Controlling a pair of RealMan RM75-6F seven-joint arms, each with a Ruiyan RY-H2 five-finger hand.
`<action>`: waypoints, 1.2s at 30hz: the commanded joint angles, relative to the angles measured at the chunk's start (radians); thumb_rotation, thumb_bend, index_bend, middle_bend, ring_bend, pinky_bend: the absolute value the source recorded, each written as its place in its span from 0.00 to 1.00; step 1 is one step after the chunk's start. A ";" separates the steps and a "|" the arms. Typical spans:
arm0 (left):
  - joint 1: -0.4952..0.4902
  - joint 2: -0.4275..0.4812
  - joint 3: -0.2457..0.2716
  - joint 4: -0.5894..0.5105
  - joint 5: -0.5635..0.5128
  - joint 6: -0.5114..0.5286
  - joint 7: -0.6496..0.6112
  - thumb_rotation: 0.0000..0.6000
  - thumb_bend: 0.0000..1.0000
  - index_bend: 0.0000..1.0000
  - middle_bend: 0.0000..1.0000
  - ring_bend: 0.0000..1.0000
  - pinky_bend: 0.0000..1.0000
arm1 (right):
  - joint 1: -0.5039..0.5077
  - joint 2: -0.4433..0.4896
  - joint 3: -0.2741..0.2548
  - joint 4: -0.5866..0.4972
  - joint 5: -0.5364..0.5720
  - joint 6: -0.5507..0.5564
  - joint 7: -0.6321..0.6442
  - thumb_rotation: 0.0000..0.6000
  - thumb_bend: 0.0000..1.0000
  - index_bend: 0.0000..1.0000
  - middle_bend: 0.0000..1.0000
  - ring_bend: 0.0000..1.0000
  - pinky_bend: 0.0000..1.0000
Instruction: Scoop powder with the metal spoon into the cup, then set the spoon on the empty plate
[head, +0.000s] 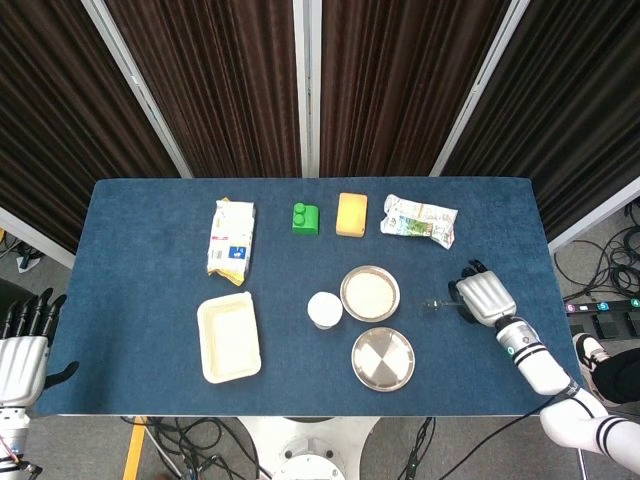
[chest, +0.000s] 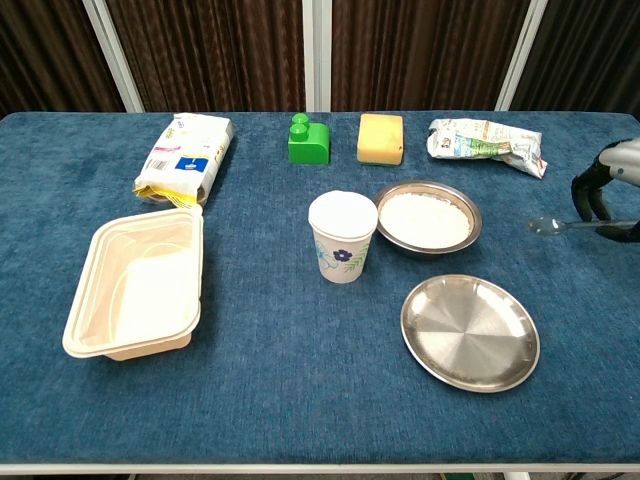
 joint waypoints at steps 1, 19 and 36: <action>-0.001 -0.001 0.001 0.003 0.004 -0.001 -0.001 1.00 0.00 0.10 0.11 0.03 0.00 | 0.059 0.109 0.019 -0.129 0.024 -0.078 -0.071 1.00 0.33 0.59 0.58 0.26 0.14; 0.007 -0.002 -0.001 0.011 0.007 0.014 -0.021 1.00 0.00 0.10 0.11 0.03 0.00 | 0.338 -0.018 0.070 -0.131 0.300 -0.324 -0.439 1.00 0.33 0.59 0.58 0.26 0.12; 0.019 -0.013 0.001 0.033 0.007 0.023 -0.047 1.00 0.00 0.10 0.11 0.03 0.00 | 0.458 -0.150 -0.013 -0.081 0.491 -0.240 -0.716 1.00 0.33 0.60 0.58 0.26 0.12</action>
